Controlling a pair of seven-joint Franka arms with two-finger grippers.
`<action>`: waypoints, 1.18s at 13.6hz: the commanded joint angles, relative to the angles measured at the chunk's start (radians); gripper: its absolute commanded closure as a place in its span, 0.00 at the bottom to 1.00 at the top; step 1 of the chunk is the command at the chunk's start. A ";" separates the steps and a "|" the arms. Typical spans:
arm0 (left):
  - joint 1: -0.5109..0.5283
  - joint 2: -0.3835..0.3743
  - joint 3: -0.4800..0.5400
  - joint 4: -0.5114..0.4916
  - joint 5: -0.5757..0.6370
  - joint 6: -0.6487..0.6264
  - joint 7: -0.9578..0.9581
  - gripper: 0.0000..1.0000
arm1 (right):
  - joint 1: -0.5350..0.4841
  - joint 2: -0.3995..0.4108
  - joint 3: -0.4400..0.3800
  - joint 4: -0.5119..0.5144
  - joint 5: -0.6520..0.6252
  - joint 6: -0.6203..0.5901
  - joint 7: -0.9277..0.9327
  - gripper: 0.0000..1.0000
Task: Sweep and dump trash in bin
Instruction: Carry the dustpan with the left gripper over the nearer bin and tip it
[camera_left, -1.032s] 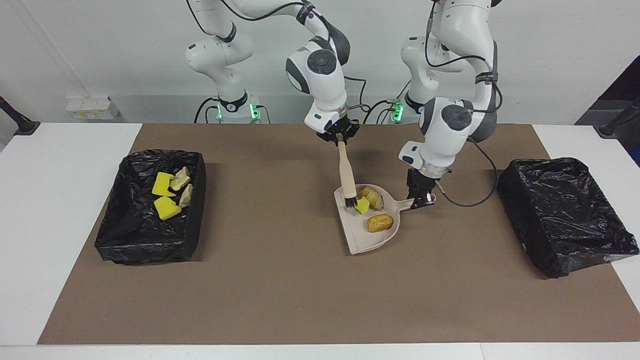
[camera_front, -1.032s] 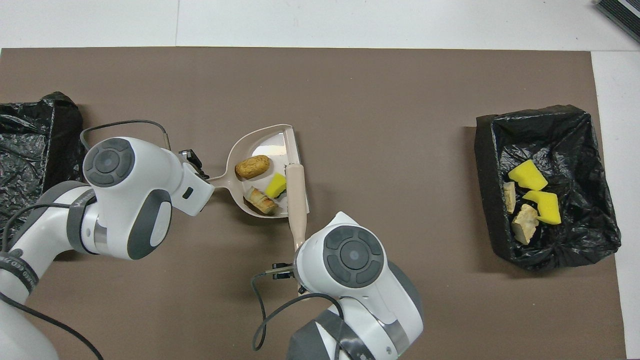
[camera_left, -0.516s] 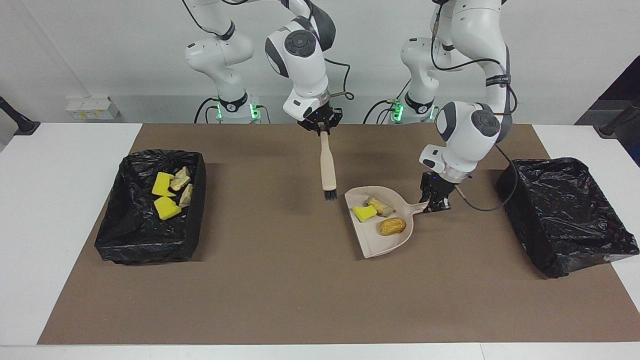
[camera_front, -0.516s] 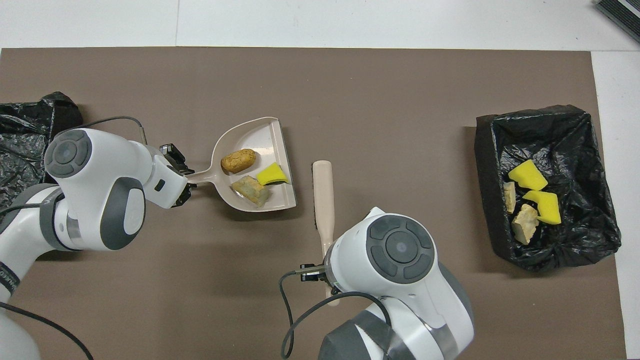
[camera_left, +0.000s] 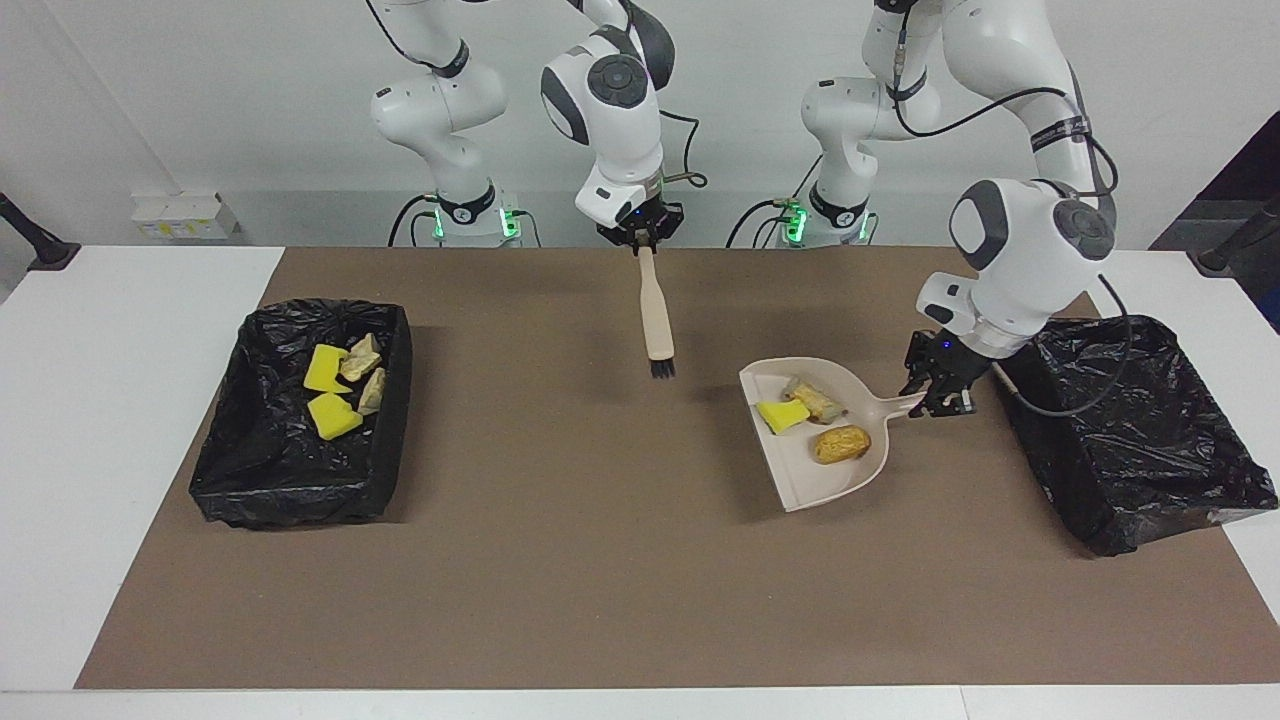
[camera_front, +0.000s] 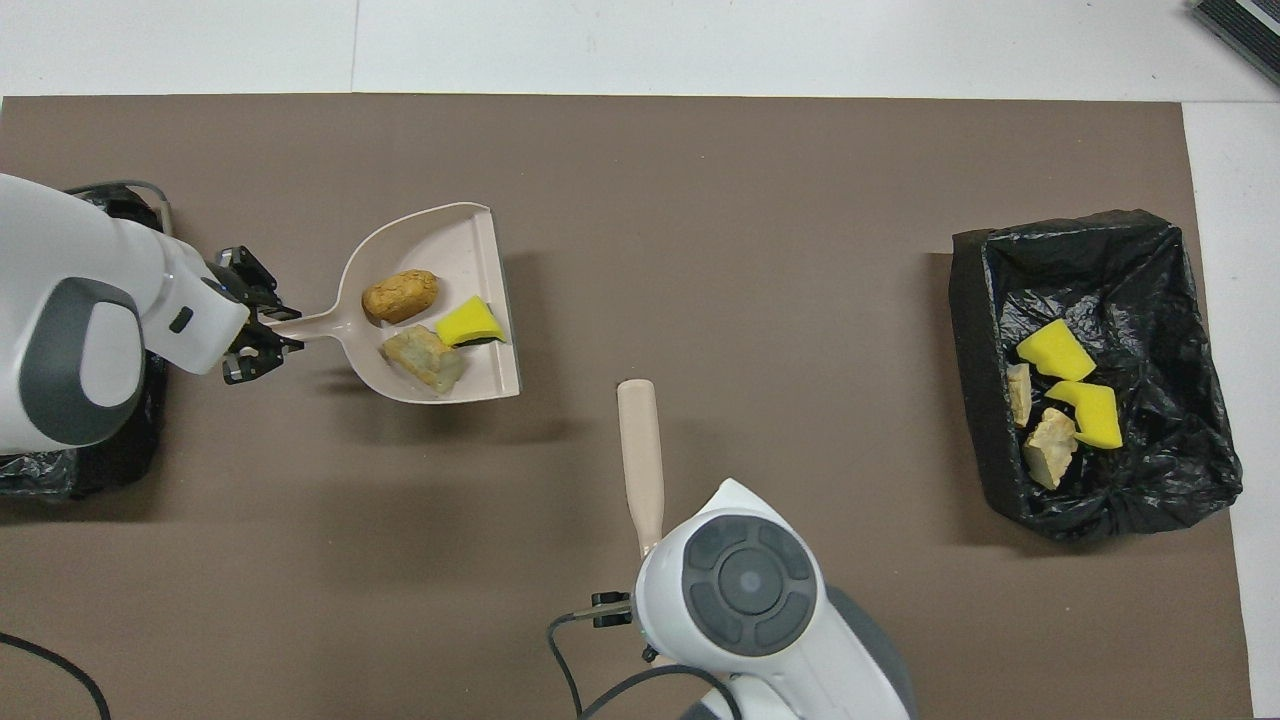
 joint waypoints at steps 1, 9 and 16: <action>0.087 0.006 -0.007 0.088 -0.007 -0.099 0.080 1.00 | 0.114 0.014 0.005 -0.030 -0.018 0.065 0.141 1.00; 0.400 0.089 0.001 0.274 0.085 -0.205 0.460 1.00 | 0.308 0.171 0.005 -0.032 -0.070 0.227 0.384 1.00; 0.550 0.147 0.003 0.389 0.328 -0.096 0.637 1.00 | 0.314 0.192 0.006 -0.018 -0.053 0.258 0.341 1.00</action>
